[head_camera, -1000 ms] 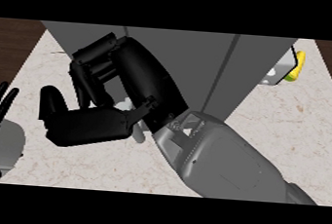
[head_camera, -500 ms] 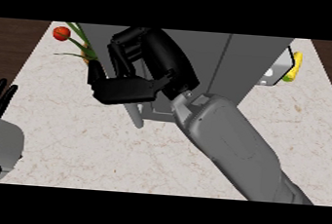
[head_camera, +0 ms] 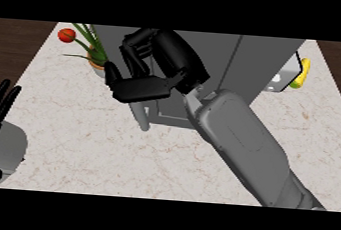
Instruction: Pick up the wine, place it into the cabinet and close the cabinet
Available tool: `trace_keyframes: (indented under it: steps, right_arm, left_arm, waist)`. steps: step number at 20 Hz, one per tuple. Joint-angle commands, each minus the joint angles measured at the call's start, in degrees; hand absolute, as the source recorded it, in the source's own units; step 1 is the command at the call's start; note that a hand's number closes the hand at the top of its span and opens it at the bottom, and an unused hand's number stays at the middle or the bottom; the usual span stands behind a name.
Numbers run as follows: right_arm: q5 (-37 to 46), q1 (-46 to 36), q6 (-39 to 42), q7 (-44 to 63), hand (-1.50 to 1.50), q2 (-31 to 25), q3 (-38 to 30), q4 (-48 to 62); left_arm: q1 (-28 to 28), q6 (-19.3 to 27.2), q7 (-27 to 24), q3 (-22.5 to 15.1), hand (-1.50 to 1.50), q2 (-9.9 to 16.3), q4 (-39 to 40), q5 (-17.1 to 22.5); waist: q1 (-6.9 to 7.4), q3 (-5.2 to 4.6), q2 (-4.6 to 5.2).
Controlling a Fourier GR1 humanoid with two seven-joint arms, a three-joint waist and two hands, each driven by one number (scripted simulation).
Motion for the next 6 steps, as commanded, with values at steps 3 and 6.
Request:
trace_keyframes:
  steps: [3, 6]
  right_arm:
    - [1.59, -0.39, 0.20, -2.25, 1.50, -4.98, -5.58, 9.45]
    - [1.55, -2.09, 0.84, -3.04, 1.50, -4.70, -6.42, 10.73]
  left_arm:
    - [-0.78, 1.23, 1.59, -0.10, -1.50, 0.14, -1.74, -0.07]
    - [1.31, 0.05, 1.19, -1.43, -1.50, -1.04, -3.31, -0.72]
  waist:
    - [-0.32, 0.54, 2.45]
    - [0.44, 0.52, 2.42]
